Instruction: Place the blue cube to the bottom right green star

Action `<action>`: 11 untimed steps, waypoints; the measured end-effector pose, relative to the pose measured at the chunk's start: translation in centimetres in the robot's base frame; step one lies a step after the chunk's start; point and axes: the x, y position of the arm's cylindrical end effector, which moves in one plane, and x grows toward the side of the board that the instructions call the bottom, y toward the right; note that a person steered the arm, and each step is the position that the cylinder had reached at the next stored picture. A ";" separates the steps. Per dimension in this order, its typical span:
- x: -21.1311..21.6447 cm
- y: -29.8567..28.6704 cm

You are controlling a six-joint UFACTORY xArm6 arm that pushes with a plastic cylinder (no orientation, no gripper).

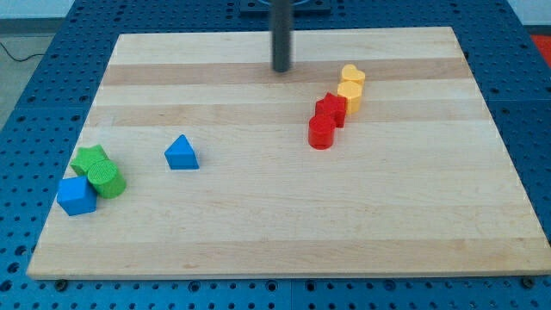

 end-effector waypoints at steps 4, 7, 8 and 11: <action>13.4 -25.4; 22.4 -25.5; 26.8 -25.5; 29.2 -21.4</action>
